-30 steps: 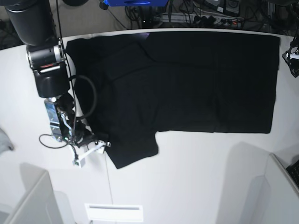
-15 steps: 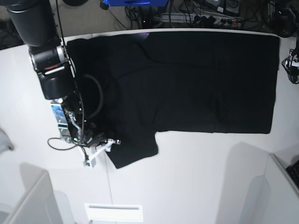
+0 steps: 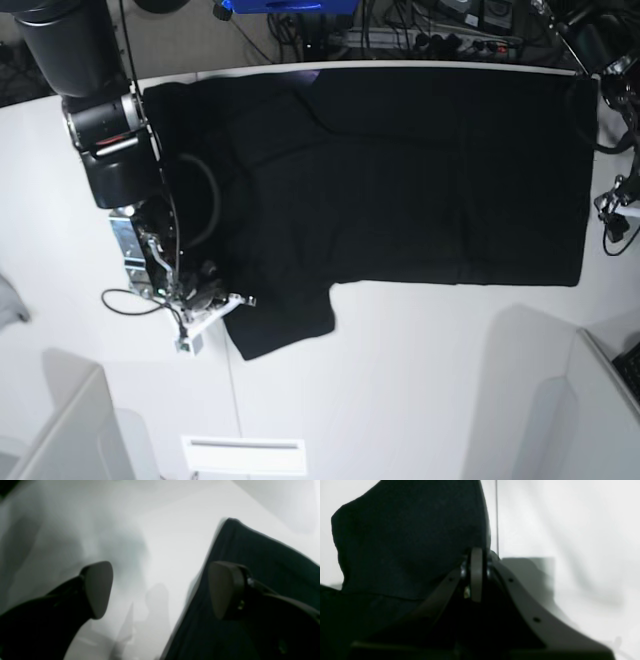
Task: Fold the T-shirt properly
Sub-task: 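Move the right gripper to the hem corner and grasp it, then move the left gripper to the other hem corner and grasp it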
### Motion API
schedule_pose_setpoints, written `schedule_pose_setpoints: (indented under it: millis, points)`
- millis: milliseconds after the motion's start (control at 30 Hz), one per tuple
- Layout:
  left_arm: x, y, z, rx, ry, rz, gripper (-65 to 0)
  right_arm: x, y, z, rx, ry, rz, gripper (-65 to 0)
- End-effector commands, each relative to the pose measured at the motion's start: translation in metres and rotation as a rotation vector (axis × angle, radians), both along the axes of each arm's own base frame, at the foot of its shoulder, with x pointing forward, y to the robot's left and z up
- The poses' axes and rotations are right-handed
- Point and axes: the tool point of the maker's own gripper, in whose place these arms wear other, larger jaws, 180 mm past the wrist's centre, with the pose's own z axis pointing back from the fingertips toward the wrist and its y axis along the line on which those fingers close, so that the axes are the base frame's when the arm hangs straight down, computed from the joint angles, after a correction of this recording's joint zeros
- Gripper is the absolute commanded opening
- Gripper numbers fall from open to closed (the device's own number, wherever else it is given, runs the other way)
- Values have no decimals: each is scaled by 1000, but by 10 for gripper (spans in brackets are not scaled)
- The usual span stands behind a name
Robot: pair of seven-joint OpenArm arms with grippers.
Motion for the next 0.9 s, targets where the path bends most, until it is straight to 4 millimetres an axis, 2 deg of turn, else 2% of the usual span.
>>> schedule_pose_setpoints:
  millis: [0, 167, 367, 533, 700, 867]
  points:
    - [12, 8, 14, 37, -28, -3, -72, 16, -3, 18, 7, -49, -5, -650]
    - [45, 6, 6, 3, -18, 5, -72, 16, -3, 19, 8, -51, -6, -650]
    - [95, -20, -8, -81, 4, -61, -72, 19, -4, 23, 6, -61, -6, -650]
    - [123, -32, -11, -110, 31, -103, -72, 19, -5, 23, 4, -62, -6, -650]
    - [141, -40, -19, -179, 39, -96, -72, 19, -6, 23, 3, -62, -7, -650]
    - [141, -37, -27, -154, 57, -90, -72, 19, -8, 23, 0, -62, -9, -650]
